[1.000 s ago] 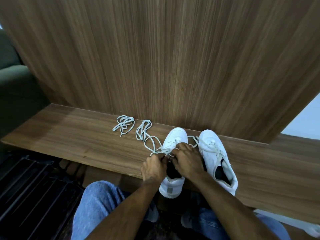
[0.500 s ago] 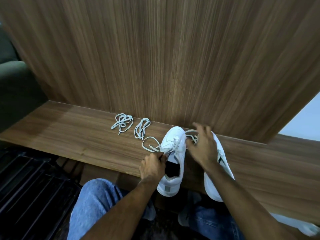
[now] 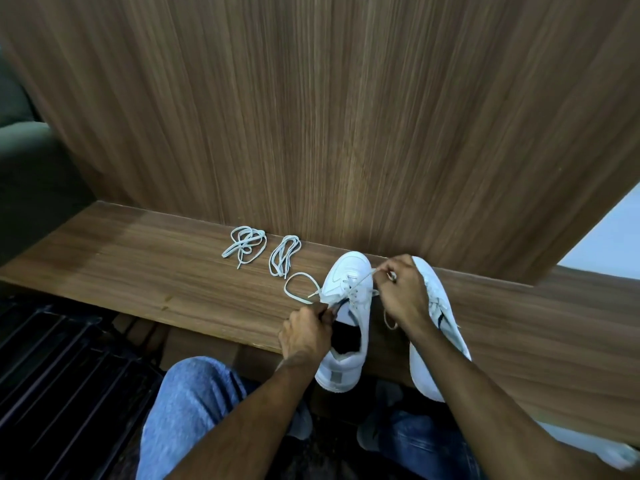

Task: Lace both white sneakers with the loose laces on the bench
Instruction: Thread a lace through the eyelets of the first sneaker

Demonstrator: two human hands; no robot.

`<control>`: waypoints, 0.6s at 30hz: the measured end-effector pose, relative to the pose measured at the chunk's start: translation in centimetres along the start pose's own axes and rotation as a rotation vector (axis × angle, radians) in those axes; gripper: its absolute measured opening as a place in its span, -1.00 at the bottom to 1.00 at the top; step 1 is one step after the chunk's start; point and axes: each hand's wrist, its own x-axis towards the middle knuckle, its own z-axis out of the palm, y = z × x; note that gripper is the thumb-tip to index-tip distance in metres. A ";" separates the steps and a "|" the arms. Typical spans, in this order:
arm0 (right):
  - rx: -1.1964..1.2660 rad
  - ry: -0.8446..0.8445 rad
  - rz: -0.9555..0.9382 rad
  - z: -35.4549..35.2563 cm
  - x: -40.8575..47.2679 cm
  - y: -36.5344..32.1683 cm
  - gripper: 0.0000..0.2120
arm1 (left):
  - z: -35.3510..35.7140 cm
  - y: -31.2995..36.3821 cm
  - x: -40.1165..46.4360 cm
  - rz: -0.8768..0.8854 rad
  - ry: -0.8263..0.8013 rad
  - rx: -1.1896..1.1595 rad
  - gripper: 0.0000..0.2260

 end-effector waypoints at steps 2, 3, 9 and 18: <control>0.053 0.086 0.038 -1.0 0.3 0.3 -0.85 | 0.0 0.0 0.0 0.003 0.003 -0.006 -0.62; 0.088 0.138 0.056 -1.2 0.4 0.4 -0.83 | -0.1 0.1 -0.1 0.013 0.003 -0.009 -0.64; 0.295 0.416 0.168 -2.4 1.4 0.4 -0.85 | -0.1 0.0 0.0 0.000 0.001 0.000 -0.60; -0.378 -0.085 -0.090 0.2 -2.1 0.8 -0.56 | 0.3 0.1 -0.3 0.013 0.057 0.046 -0.61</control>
